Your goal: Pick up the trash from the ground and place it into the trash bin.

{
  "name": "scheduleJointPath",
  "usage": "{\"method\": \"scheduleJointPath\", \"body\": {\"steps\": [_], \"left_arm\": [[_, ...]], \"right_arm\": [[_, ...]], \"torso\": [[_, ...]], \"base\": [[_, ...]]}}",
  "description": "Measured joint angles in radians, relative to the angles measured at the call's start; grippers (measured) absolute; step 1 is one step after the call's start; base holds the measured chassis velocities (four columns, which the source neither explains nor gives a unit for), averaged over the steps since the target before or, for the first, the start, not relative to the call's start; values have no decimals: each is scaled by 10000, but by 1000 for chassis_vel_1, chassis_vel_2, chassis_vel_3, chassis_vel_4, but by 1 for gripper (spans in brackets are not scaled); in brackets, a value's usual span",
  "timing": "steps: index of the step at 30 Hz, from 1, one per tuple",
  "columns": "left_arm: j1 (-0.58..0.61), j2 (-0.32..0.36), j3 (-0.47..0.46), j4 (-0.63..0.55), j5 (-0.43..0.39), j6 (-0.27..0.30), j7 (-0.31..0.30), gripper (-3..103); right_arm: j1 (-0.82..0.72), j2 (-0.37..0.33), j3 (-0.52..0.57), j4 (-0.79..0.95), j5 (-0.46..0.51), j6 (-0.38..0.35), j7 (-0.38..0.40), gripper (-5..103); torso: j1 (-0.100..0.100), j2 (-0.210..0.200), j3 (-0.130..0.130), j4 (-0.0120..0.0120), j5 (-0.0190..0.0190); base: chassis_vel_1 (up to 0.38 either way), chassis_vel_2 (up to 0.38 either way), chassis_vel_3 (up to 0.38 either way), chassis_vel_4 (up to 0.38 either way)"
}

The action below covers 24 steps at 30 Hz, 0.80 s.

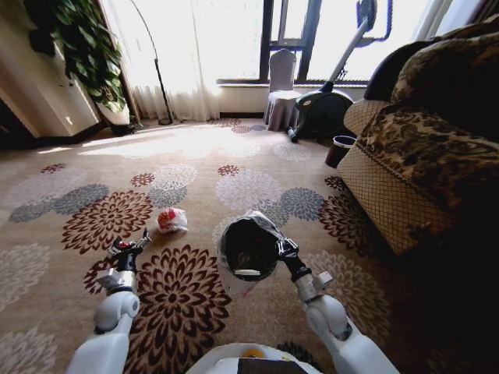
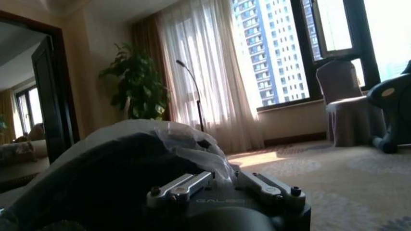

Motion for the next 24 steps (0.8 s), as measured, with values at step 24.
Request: {"method": "scheduleJointPath", "body": {"steps": [24], "left_arm": [[-1269, 467, 995, 2821, -784, 686, 565, 100]], "right_arm": [[-24, 91, -299, -70, 104, 70, -4, 0]], "torso": [[-1, -1, -1, 7, 0]], "base": [[246, 239, -237, -234]]}}
